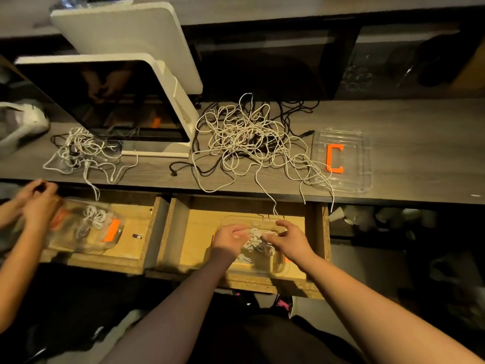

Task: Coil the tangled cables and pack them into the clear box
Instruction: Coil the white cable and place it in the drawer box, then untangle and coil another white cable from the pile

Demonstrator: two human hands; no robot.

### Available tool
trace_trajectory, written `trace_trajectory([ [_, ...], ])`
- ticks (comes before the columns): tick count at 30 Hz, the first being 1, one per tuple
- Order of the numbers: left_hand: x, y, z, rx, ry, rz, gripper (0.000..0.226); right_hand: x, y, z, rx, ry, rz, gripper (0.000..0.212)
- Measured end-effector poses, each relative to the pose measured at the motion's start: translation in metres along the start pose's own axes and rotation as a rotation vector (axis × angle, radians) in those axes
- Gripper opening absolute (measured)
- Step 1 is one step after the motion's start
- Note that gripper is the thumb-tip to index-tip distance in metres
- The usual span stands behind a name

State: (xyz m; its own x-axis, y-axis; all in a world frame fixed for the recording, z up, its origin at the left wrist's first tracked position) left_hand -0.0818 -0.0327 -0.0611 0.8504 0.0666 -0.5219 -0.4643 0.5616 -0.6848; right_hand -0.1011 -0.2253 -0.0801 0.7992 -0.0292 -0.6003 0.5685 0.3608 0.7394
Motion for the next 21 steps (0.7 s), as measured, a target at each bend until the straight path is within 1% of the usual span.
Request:
trace_trajectory([
  [3,0.001,0.007,0.003,0.025,-0.056,0.013,0.026,-0.001,0.003,-0.001,-0.138,0.027,0.03,0.064],
  [5,0.006,0.001,0.007,0.008,-0.075,0.005,0.025,0.002,0.016,0.0,-0.181,0.049,0.09,0.059],
  [8,0.022,-0.015,0.016,0.001,-0.079,-0.029,0.024,0.015,0.037,0.005,-0.231,0.033,0.138,0.048],
  [13,0.055,-0.044,0.024,0.0,-0.078,-0.095,0.027,0.05,0.069,0.019,-0.249,-0.052,0.167,0.022],
  [16,0.084,-0.064,0.026,0.037,-0.051,-0.132,0.028,0.071,0.093,0.02,-0.215,-0.062,0.167,0.01],
  [19,0.114,-0.076,0.019,0.101,-0.004,-0.128,0.027,0.097,0.099,0.018,-0.243,-0.043,0.118,0.007],
  [21,0.129,-0.082,0.012,0.161,0.028,-0.126,0.029,0.111,0.098,0.017,-0.322,-0.035,0.082,0.013],
])
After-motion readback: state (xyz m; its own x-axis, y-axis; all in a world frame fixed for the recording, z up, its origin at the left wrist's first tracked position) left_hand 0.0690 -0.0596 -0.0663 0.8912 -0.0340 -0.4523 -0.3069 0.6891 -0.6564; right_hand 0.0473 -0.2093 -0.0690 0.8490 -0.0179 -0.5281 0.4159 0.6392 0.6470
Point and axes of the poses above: each hand's wrist, its own x-axis towards the middle knuckle, its own z-axis out of the back of the hand, y = z × x, the point moved 10 cm from there along x, towards the middle knuckle
